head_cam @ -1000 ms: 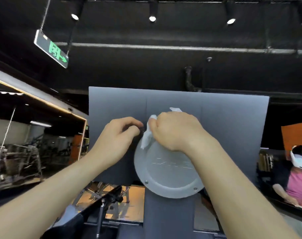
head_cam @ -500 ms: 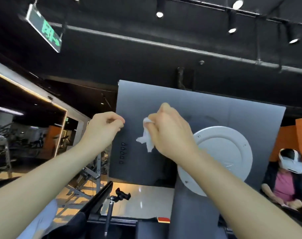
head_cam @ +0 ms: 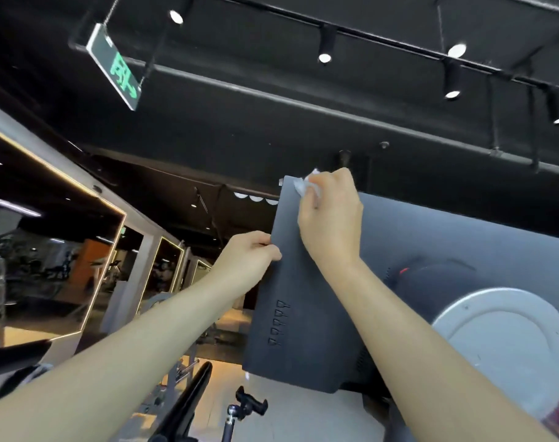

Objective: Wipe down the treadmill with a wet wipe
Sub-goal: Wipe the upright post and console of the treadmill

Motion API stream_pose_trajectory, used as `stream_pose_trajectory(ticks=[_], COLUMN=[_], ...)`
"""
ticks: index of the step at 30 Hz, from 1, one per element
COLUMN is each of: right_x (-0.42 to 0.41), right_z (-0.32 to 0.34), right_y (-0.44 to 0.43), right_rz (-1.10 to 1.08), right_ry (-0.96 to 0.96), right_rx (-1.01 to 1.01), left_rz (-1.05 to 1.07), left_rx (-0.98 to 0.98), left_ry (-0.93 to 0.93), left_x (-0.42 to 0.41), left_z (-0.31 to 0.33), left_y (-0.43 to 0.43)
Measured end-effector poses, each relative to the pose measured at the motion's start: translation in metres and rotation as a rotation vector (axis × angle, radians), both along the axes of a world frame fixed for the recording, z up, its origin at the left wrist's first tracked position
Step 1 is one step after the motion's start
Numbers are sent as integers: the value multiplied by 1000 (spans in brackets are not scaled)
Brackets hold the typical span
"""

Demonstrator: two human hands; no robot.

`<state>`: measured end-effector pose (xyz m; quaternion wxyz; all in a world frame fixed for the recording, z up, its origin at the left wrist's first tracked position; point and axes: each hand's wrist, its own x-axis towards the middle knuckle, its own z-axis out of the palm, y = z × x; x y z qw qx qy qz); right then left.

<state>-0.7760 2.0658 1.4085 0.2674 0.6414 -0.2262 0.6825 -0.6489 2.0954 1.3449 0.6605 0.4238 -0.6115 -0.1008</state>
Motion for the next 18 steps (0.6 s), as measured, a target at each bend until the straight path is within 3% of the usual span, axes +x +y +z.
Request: stream_pose_trajectory(ticks=[3, 6, 8, 10, 12, 14, 18], right_x=[9, 11, 3, -12, -34, -49, -29], right_z=[-21, -23, -12, 1, 9, 13, 21], right_y=[-5, -8, -8, -6, -4, 1, 12], right_rz=[-87, -256, -373, -435, -455, -379, -200], right_ry=[205, 551, 654, 564, 355, 180, 133], right_rx=[-115, -225, -251, -251, -181, -100, -56], left_rz=[-16, 40, 20, -10, -29, -41, -83], left_rx=[-52, -100, -104, -111, -120, -113, -79], left_ry=[-6, -2, 7, 29, 40, 43, 19], left_x=[-4, -2, -2, -3, -4, -3, 3], left_z=[-5, -7, -8, -8, -9, -9, -9], left_y=[0, -3, -5, -6, -8, -10, -16])
